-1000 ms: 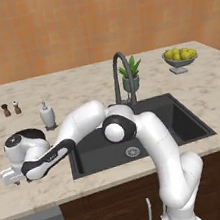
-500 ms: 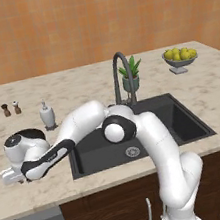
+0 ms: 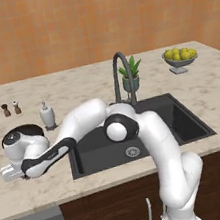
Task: Pick the pan and sponge and place them into the sink. Then turn on the water.
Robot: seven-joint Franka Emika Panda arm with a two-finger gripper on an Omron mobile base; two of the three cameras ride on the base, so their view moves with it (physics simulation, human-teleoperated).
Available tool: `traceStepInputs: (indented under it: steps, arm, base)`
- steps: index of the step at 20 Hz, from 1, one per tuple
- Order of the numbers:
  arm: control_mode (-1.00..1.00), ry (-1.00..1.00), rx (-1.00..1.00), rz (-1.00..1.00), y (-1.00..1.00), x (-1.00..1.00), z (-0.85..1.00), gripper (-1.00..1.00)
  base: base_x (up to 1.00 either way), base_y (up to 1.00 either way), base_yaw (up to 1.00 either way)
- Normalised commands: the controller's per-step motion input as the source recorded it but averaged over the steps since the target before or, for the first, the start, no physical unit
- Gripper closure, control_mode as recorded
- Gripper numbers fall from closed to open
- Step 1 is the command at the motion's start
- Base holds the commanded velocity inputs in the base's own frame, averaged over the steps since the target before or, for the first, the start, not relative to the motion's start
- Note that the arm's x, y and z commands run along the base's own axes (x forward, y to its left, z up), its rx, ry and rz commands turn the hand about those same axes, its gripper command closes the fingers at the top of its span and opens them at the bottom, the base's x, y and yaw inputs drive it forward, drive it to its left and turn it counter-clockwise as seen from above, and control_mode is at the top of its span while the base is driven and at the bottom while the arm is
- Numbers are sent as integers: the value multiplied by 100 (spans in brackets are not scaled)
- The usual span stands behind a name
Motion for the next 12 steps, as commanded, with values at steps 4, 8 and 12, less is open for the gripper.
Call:
traceStepInputs:
  steps: [4, 8, 12]
  arm:
    - [-100, -11, 0, -1, -20, -24, 55, 100]
    - [-100, 1, 0, -12, -36, -53, 69, 100]
    - [-100, 1, 5, -20, -77, -61, 48, 100]
  base:
    - [0, 0, 0]
    - [0, 0, 0]
    - [0, 0, 0]
